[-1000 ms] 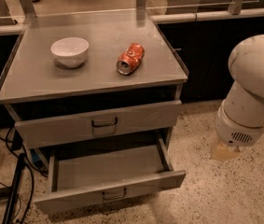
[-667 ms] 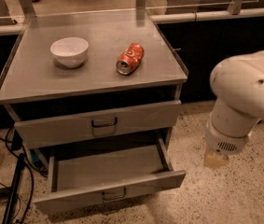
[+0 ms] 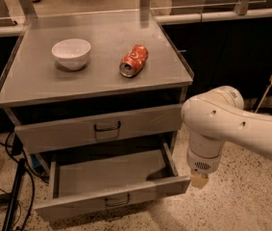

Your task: Close middle drawer

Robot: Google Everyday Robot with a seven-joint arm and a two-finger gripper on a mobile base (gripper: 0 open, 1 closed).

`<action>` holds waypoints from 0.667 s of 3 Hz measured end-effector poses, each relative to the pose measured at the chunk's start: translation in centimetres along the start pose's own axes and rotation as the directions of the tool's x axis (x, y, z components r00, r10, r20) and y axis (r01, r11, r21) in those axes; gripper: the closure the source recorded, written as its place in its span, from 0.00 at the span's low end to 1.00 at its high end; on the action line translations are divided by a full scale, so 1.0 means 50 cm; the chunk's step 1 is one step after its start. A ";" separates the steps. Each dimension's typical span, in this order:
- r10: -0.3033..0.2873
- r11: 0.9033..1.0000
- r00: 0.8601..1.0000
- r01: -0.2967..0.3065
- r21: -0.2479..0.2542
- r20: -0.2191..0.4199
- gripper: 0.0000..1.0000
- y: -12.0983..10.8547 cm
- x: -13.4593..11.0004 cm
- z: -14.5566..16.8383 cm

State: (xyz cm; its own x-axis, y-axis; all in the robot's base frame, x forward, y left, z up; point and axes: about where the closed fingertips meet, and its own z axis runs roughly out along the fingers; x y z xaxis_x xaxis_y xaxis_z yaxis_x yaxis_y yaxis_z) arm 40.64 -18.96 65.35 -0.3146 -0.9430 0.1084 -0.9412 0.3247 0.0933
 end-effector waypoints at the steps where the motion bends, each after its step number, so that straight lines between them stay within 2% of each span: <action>1: 0.001 1.000 1.000 -0.001 -0.002 0.000 1.00 0.000 0.000 0.002; 2: 0.010 1.000 1.000 -0.010 -0.028 0.001 1.00 0.010 -0.002 0.038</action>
Offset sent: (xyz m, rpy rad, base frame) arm -0.0139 0.0039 -0.0414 0.0223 0.0566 -0.0281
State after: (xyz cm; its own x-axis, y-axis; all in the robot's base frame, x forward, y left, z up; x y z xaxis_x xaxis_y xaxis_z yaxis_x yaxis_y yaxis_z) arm 39.96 -18.85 63.53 -0.3243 -0.9397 0.1084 -0.9342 0.3362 0.1194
